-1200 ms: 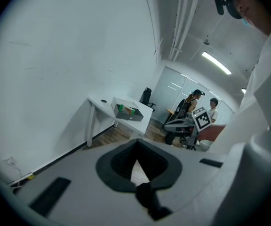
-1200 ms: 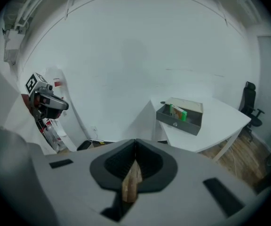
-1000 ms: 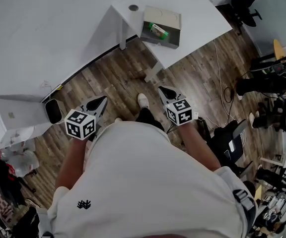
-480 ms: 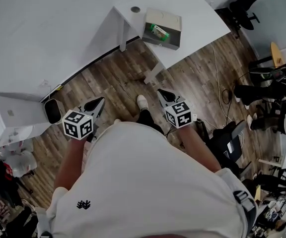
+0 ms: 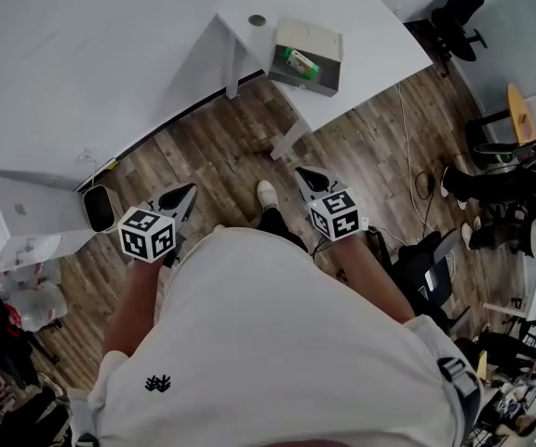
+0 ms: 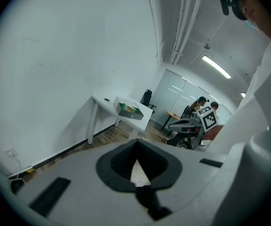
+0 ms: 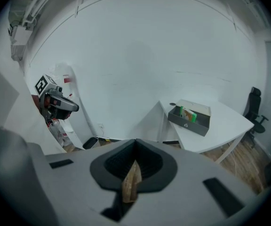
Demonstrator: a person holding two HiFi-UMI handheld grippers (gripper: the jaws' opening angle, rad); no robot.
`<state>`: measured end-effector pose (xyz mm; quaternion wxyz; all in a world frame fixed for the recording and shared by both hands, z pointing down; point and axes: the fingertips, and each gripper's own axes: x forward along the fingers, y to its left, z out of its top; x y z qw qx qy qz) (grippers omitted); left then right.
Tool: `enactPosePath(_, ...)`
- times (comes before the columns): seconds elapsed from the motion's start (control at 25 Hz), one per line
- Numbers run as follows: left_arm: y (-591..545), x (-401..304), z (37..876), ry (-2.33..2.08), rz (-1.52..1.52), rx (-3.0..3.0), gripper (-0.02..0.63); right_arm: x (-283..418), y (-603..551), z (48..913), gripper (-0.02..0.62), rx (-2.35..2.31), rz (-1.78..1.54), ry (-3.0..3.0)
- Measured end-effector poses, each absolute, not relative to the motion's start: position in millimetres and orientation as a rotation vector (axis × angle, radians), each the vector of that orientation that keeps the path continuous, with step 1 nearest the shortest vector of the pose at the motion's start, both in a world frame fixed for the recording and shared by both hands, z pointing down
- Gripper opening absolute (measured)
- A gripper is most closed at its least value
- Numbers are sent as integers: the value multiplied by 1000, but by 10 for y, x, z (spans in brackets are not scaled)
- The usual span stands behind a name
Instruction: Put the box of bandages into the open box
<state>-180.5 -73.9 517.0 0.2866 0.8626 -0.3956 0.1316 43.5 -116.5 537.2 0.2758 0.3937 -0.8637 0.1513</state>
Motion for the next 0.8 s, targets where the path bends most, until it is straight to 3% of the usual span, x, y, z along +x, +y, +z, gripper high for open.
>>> enactPosePath(0.8, -796, -1860, 5273, -1090, 371, 2248, 6, 544, -1389, 5452, 6, 1068, 429, -2314)
